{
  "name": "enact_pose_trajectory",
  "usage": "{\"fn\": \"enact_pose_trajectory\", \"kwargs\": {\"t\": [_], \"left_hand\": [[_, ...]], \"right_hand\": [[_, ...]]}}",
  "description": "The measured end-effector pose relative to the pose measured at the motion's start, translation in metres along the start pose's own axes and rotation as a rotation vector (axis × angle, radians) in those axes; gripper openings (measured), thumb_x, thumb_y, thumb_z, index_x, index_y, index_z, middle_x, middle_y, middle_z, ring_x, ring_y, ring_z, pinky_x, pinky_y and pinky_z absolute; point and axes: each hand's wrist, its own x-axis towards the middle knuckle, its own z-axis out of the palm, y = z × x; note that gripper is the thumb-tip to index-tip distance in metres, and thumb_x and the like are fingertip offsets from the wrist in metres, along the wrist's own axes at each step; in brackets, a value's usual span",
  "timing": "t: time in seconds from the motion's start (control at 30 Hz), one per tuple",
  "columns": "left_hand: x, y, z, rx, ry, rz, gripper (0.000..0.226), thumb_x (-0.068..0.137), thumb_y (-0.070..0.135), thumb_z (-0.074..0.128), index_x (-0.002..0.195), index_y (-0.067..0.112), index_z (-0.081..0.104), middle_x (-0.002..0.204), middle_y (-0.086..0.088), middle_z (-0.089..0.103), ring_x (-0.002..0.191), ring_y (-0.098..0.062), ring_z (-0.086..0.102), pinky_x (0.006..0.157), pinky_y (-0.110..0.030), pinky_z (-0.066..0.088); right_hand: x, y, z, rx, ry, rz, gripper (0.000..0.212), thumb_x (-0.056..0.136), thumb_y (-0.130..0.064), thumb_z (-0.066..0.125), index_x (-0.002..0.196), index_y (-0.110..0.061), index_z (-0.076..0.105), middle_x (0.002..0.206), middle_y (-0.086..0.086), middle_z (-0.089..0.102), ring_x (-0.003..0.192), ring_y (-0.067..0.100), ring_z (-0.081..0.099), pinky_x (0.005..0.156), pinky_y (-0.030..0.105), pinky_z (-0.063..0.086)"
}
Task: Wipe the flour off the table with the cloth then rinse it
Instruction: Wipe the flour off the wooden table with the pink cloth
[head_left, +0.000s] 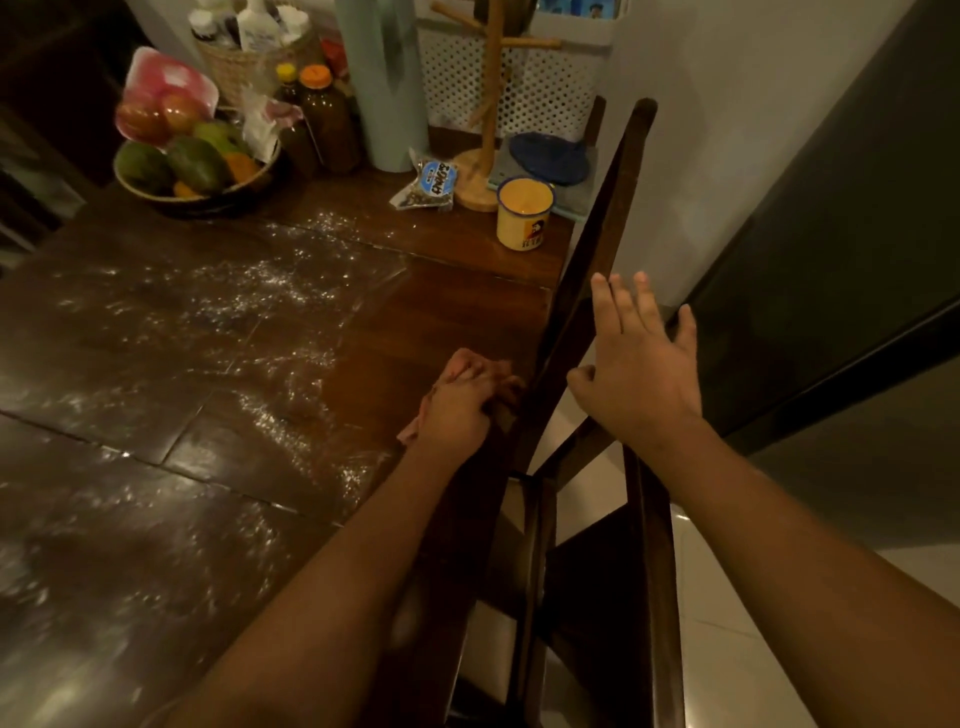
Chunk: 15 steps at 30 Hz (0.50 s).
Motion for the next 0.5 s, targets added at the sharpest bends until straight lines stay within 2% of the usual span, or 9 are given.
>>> {"fn": "enact_pose_trajectory", "kwargs": {"t": [0.07, 0.13, 0.17, 0.23, 0.27, 0.33, 0.37, 0.43, 0.5], "left_hand": [[-0.024, -0.019, -0.008, -0.035, -0.195, 0.137, 0.056, 0.082, -0.007, 0.053, 0.119, 0.033, 0.067, 0.148, 0.010, 0.046, 0.146, -0.008, 0.025, 0.118, -0.041, 0.028], [-0.051, -0.040, -0.021, -0.161, -0.299, 0.203, 0.052, 0.079, -0.012, 0.054, 0.108, 0.027, 0.073, 0.141, 0.010, 0.054, 0.143, -0.005, 0.033, 0.120, -0.045, 0.026], [-0.064, -0.049, -0.028, -0.234, -0.271, 0.207, 0.047, 0.079, -0.013, 0.056, 0.104, 0.022, 0.074, 0.137, 0.008, 0.058, 0.139, -0.005, 0.039, 0.118, -0.042, 0.030], [-0.083, -0.065, -0.035, -0.312, -0.033, 0.124, 0.037, 0.080, -0.012, 0.064, 0.103, 0.015, 0.075, 0.129, 0.001, 0.063, 0.131, -0.007, 0.049, 0.111, -0.040, 0.040], [-0.091, -0.071, -0.035, -0.270, 0.119, 0.033, 0.038, 0.080, -0.011, 0.065, 0.105, 0.017, 0.074, 0.130, 0.000, 0.063, 0.132, -0.007, 0.048, 0.110, -0.041, 0.041], [-0.108, -0.067, -0.028, -0.070, 0.265, -0.105, 0.046, 0.080, -0.006, 0.062, 0.112, 0.026, 0.070, 0.137, 0.007, 0.058, 0.139, -0.002, 0.035, 0.115, -0.037, 0.033], [-0.117, -0.059, -0.021, 0.001, 0.264, -0.067, 0.045, 0.082, 0.000, 0.059, 0.115, 0.028, 0.068, 0.140, 0.010, 0.056, 0.140, 0.002, 0.028, 0.115, -0.035, 0.031], [-0.136, -0.048, -0.004, 0.035, 0.156, 0.149, 0.038, 0.087, 0.015, 0.053, 0.120, 0.029, 0.065, 0.145, 0.012, 0.050, 0.143, 0.009, 0.016, 0.116, -0.033, 0.022], [-0.159, -0.048, 0.003, 0.011, 0.017, 0.348, 0.031, 0.093, 0.027, 0.051, 0.123, 0.031, 0.060, 0.147, 0.018, 0.042, 0.146, 0.006, 0.016, 0.120, -0.033, 0.015]], "right_hand": [[-0.001, 0.000, 0.000, -0.029, 0.003, 0.003, 0.092, 0.091, -0.044, 0.052, 0.160, -0.018, -0.004, 0.169, 0.003, 0.002, 0.155, 0.022, -0.010, 0.119, 0.067, 0.001], [-0.002, 0.000, 0.000, -0.066, 0.008, 0.004, 0.092, 0.092, -0.045, 0.051, 0.160, -0.017, -0.004, 0.169, 0.004, 0.003, 0.155, 0.022, -0.009, 0.117, 0.071, -0.001], [-0.002, -0.001, 0.000, -0.081, 0.009, 0.003, 0.092, 0.092, -0.045, 0.051, 0.160, -0.017, -0.004, 0.169, 0.004, 0.003, 0.155, 0.023, -0.009, 0.116, 0.072, -0.001], [-0.003, -0.002, 0.000, -0.101, -0.003, 0.005, 0.093, 0.092, -0.045, 0.052, 0.160, -0.016, -0.004, 0.169, 0.004, 0.003, 0.155, 0.023, -0.010, 0.116, 0.072, -0.001], [-0.003, -0.003, 0.000, -0.108, -0.011, 0.007, 0.093, 0.092, -0.045, 0.052, 0.160, -0.016, -0.005, 0.169, 0.004, 0.002, 0.155, 0.022, -0.010, 0.116, 0.071, -0.002], [-0.004, -0.003, -0.001, -0.111, -0.020, 0.013, 0.093, 0.093, -0.044, 0.053, 0.160, -0.015, -0.005, 0.169, 0.004, 0.000, 0.155, 0.022, -0.011, 0.117, 0.070, -0.001], [-0.004, -0.003, -0.001, -0.108, -0.019, 0.015, 0.092, 0.093, -0.044, 0.052, 0.160, -0.016, -0.004, 0.169, 0.004, 0.000, 0.155, 0.022, -0.011, 0.117, 0.070, 0.000], [-0.007, -0.003, 0.000, -0.104, -0.014, 0.014, 0.091, 0.093, -0.044, 0.051, 0.160, -0.015, -0.004, 0.169, 0.005, 0.000, 0.155, 0.022, -0.010, 0.117, 0.070, 0.003], [-0.011, -0.005, 0.001, -0.106, -0.014, 0.006, 0.092, 0.092, -0.044, 0.051, 0.160, -0.015, -0.004, 0.169, 0.006, 0.000, 0.155, 0.022, -0.009, 0.118, 0.069, 0.005]]}}
